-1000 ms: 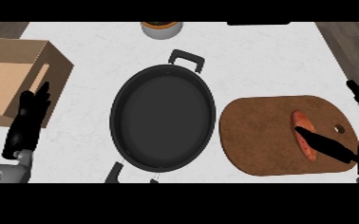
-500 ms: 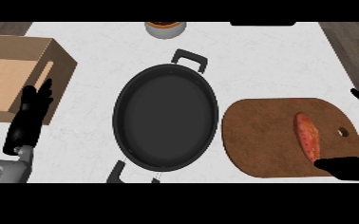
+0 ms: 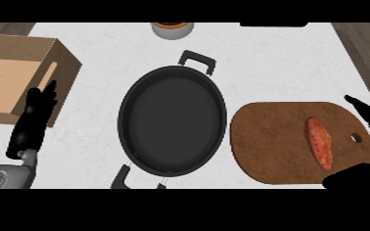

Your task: Pick the sweet potato from the cutting board and place it in the pot

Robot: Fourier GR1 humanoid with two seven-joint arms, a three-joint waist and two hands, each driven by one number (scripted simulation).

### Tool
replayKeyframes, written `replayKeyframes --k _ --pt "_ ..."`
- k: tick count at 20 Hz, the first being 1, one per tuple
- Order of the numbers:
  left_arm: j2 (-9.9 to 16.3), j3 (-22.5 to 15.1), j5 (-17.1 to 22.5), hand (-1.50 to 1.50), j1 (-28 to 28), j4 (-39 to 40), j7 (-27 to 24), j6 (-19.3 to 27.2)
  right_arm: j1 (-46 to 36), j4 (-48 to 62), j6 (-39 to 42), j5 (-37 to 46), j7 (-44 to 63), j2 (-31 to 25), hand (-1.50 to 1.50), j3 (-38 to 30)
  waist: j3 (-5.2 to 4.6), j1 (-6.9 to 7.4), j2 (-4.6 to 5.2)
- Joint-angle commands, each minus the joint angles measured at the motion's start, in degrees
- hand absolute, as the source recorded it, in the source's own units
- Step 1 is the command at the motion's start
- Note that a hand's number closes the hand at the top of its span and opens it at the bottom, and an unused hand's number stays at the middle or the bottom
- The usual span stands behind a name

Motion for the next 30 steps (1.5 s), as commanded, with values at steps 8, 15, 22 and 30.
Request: replayKeyframes --k 8,15,22,30 --pt "-0.6 2.2 -0.7 0.00 4.2 -1.5 -2.3 -2.6 2.3 7.1 2.5 3.2 1.8 4.0 -1.50 0.0 0.10 -0.22 -0.08" --pt "-3.1 3.4 -2.5 0.00 2.4 -1.0 -0.7 -2.8 -0.9 16.2 1.6 10.1 -2.8 11.4 -1.50 2.9 0.10 -0.29 -0.01" --pt "-2.8 7.2 -3.4 0.00 -1.5 1.1 0.2 -6.1 -6.6 20.4 8.0 12.8 -3.3 14.2 -1.50 -0.9 0.09 -0.21 0.02" --pt "-5.5 6.9 -6.0 0.00 0.7 -1.7 1.7 -7.0 -3.2 26.6 7.5 16.9 -8.2 17.8 -1.50 -3.0 0.11 -0.33 -0.02"
